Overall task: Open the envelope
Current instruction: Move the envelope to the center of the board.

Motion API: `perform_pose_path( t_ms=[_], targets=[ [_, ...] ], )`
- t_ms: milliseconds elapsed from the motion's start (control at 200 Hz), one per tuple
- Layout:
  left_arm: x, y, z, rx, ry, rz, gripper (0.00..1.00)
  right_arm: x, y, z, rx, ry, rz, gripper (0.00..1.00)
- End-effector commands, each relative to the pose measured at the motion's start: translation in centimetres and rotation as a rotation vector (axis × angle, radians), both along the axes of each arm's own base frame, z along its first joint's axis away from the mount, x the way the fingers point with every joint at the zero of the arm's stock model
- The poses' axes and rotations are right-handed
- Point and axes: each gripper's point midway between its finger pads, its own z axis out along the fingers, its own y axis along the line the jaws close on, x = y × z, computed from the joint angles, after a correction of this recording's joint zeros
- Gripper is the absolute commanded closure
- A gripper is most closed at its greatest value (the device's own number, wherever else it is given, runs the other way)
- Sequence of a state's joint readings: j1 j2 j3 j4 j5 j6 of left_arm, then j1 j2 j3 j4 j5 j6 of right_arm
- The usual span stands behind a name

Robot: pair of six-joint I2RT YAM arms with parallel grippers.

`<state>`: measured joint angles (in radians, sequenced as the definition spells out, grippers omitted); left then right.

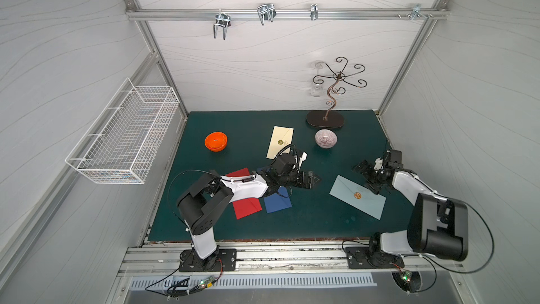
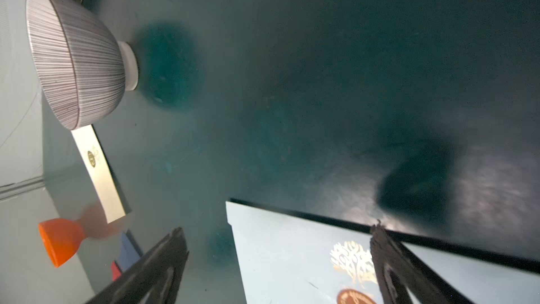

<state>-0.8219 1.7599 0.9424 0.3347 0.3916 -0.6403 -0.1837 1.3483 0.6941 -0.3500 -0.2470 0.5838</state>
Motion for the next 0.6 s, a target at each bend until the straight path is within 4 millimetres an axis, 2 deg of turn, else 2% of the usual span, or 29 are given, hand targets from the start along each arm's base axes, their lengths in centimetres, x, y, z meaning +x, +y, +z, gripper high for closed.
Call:
perform_pose_path(
  t_ms=[0,150,300,375,485,595],
  targets=[
    [0.0,-1.6,2.2,-0.087,-0.014,-0.042,0.00,-2.2,-2.2,-1.5,-0.074,0.087,-0.088,0.01],
    [-1.4,-2.2,1.9,-0.093,0.010,-0.077,0.00,-2.2,-4.1,-2.3,-0.026,0.091,-0.107,0.01],
    [-2.2,-3.0,1.7,-0.095,0.012,-0.103,0.00,0.5,-2.1,0.4,0.070,-0.081,0.015,0.01],
    [-2.4,-3.2,1.7,-0.094,0.015,-0.111,0.00,1.2,-2.6,1.2,0.048,-0.107,0.018,0.01],
    [-2.4,-3.1,1.9,-0.091,0.004,-0.110,0.00,1.9,-3.9,0.8,0.000,-0.071,0.006,0.01],
    [-2.6,-3.1,2.0,-0.093,0.006,-0.115,0.00,1.8,-4.0,-0.9,0.060,0.020,-0.023,0.01]
  ],
)
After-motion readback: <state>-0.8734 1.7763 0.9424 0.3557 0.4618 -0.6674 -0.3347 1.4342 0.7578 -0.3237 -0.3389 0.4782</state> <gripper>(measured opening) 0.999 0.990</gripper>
